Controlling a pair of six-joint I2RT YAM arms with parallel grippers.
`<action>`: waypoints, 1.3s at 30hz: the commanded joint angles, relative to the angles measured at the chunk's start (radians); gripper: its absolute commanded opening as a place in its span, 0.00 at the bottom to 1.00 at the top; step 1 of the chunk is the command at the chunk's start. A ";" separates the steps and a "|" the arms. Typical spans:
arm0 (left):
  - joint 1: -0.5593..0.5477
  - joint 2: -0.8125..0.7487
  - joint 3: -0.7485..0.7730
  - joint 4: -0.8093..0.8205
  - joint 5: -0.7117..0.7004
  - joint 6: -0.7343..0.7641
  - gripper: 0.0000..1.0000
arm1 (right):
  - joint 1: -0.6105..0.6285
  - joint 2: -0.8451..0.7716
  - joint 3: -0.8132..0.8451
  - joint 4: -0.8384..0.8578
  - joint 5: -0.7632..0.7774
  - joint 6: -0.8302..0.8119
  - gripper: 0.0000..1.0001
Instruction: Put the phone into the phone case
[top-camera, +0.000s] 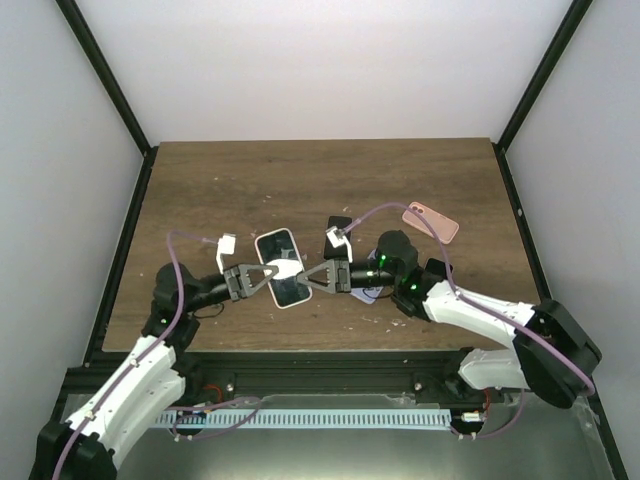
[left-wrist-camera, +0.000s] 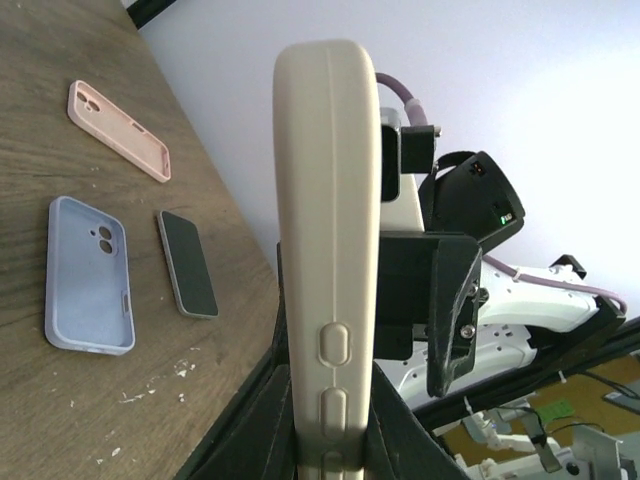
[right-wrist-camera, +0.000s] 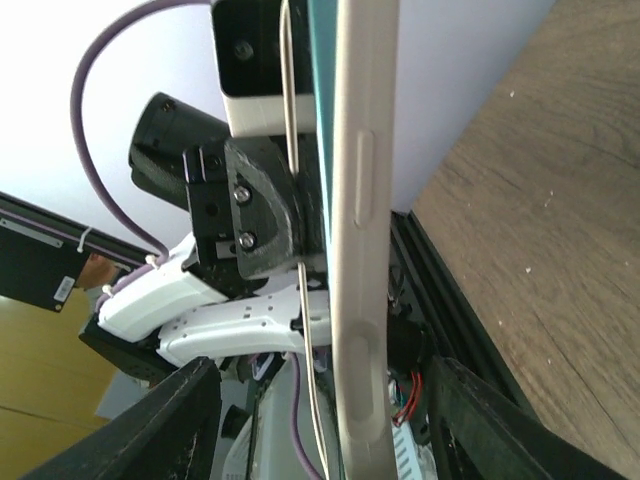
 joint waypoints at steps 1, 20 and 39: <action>-0.004 -0.018 0.032 0.039 -0.018 0.061 0.00 | 0.010 -0.033 0.012 -0.116 -0.052 -0.052 0.57; -0.004 0.003 0.087 -0.246 -0.144 0.328 0.00 | 0.015 -0.016 0.004 -0.094 -0.070 0.064 0.01; -0.004 -0.044 0.091 -0.159 0.105 0.207 0.00 | -0.026 -0.134 0.115 -0.351 0.053 -0.219 0.57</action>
